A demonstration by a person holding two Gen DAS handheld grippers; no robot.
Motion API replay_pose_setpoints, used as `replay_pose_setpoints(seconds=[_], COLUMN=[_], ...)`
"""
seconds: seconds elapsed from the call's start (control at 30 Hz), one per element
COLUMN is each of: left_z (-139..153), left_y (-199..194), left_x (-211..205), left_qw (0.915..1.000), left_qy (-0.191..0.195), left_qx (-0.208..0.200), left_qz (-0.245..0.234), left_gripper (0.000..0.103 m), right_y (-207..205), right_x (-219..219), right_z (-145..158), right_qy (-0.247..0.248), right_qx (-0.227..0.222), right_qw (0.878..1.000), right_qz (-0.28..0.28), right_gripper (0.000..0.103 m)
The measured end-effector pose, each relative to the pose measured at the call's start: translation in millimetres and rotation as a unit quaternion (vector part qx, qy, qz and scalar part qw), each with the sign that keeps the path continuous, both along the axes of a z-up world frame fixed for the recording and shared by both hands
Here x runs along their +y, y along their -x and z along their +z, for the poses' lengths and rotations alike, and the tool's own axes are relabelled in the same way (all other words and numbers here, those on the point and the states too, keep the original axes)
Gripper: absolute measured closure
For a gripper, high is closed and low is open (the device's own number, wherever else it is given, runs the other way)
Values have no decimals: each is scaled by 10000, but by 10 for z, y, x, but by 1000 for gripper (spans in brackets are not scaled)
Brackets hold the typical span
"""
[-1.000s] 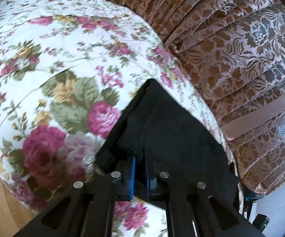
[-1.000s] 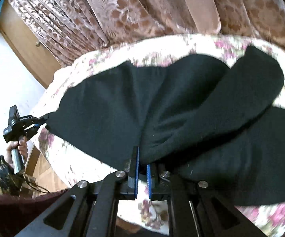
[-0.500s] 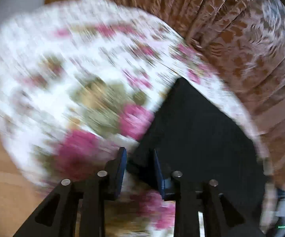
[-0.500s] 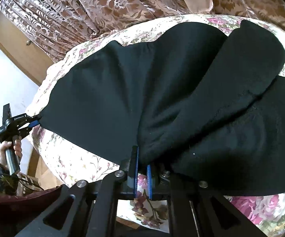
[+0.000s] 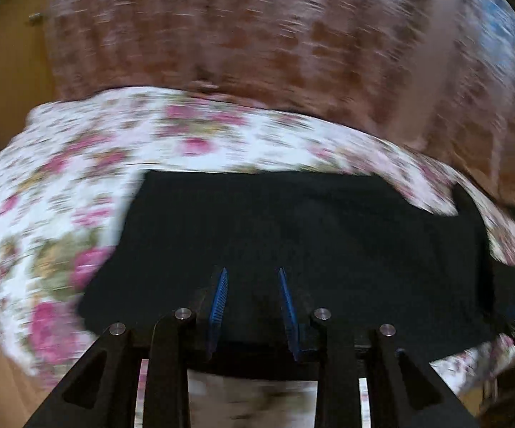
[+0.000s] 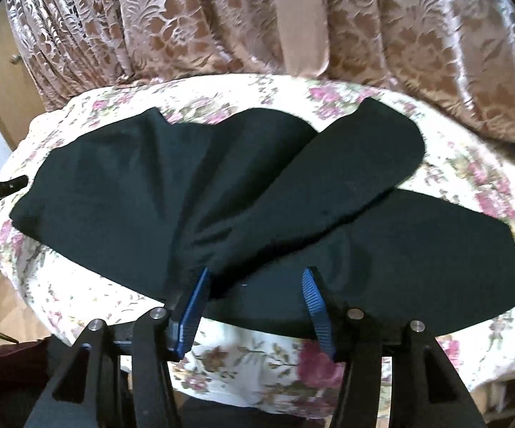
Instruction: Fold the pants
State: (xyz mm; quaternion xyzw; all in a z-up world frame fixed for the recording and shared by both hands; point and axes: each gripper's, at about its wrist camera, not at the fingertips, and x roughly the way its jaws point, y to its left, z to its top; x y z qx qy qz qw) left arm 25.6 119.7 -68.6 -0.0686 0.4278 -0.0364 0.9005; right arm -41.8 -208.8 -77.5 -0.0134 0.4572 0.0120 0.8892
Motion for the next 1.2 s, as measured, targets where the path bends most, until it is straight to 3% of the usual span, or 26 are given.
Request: replay_pose_setpoints(seconds=[0.17,0.37,0.77,1.0,1.07,1.2], left_z=[3,-63,-227,-358,-409,-446], left_y=[-30,12,28,13,-6,-29], left_x=[-740,-1212,-1526,-1696,-1720,-1727], left_qw=[9956,9872,9800,9742,9741,9744], left_qy=[-13,-160,-323,-383,-386,-298], left_qx=[-68,24,179,332,389,434], left_qz=[-939,-1586,-1955,-2199,-2196,-2188], left_gripper=[74,74,74,74,74,74], right_y=[38,75,-85,-260,-392,-691], right_x=[-93,-90,-191,-624,-828,-1333], right_z=[51,100,233,298,274,266], right_qy=[240,575,1237,1322,1128,-106], right_qx=[-151,-314,-681,-730,-610,-491], right_qw=[9993,9972,9884,9825,9825,9825], right_qz=[-236,-369,-559,-1092,-1349,-1795], right_gripper=[49,48,45,40,40,43])
